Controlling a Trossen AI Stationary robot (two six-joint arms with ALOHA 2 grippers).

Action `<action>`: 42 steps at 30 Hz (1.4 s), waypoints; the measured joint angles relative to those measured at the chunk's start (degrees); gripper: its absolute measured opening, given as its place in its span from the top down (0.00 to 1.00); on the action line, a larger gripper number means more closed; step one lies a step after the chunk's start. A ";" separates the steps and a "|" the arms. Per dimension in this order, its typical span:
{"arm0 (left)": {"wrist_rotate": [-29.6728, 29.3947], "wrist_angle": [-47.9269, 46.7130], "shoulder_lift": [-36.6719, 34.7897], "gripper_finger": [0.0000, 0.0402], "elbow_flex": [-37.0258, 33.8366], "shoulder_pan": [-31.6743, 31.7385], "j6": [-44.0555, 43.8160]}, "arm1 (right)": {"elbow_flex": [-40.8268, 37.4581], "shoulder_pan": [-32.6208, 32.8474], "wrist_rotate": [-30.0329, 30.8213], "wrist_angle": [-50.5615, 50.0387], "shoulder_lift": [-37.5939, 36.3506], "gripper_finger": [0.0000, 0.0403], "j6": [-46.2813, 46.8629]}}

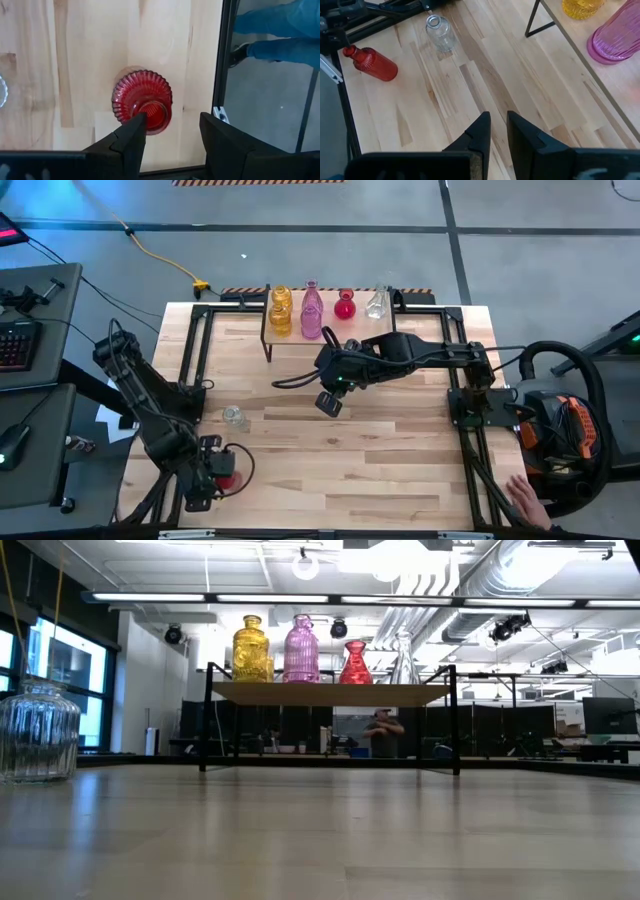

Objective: Sort vases onto shelf
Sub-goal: Put the red vase on the shelf

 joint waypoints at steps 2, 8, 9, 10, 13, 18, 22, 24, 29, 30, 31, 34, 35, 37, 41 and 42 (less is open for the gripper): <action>0.15 0.47 0.03 0.57 0.00 -0.52 -0.33 | 0.00 0.00 0.00 -0.02 0.00 0.89 0.01; -1.74 0.18 0.03 0.57 0.00 -1.11 -1.40 | 0.00 0.00 0.02 0.00 0.00 0.89 -0.61; -2.10 0.14 0.03 0.57 0.00 -1.01 -1.40 | 0.00 0.00 0.01 0.00 0.00 0.89 -0.61; -2.26 0.17 0.03 0.57 0.00 -0.98 -1.40 | 0.00 0.00 0.00 0.00 0.00 0.89 -0.61; -1.88 0.13 0.70 0.57 0.02 -0.58 -1.40 | 0.00 0.00 0.00 0.01 0.00 0.89 -0.61; -0.54 -0.06 3.39 0.57 0.07 -0.71 -0.42 | 0.00 0.00 0.00 0.00 -0.02 0.89 -0.61; -0.83 -1.64 4.50 0.57 0.37 -0.71 -0.81 | 0.00 0.21 -0.02 0.02 -0.02 0.89 -0.61; -1.08 -2.03 5.01 0.57 0.38 -0.67 -0.89 | 0.00 0.48 -0.04 0.00 -0.02 0.89 -0.61; -2.04 -2.27 6.05 0.57 0.35 -0.63 -1.90 | 0.00 1.28 -0.01 0.02 -0.04 0.89 -0.61; -2.24 -2.34 6.23 0.57 0.35 -0.63 -2.05 | 0.00 1.43 0.00 0.00 -0.04 0.89 -0.61; -2.50 -2.41 6.47 0.58 0.37 -0.65 -2.53 | 0.00 1.56 0.00 0.00 -0.04 0.89 -0.61; -3.16 -2.87 7.15 0.64 0.46 -0.65 -3.47 | 0.00 1.90 0.00 0.00 -0.04 0.89 -0.61; -3.29 -2.97 7.35 0.66 0.48 -0.65 -3.63 | 0.00 1.99 0.00 0.00 -0.04 0.89 -0.64; -3.63 -3.19 7.49 0.71 0.48 -0.65 -4.06 | 0.00 2.20 0.00 0.02 -0.04 0.89 -0.89; -4.10 -3.60 7.29 0.82 0.39 -0.63 -4.84 | 0.00 2.28 0.00 0.01 -0.07 0.89 -0.90; -4.13 -3.80 7.23 0.85 0.33 -0.60 -4.89 | 0.00 2.25 0.00 0.01 -0.07 0.89 -0.90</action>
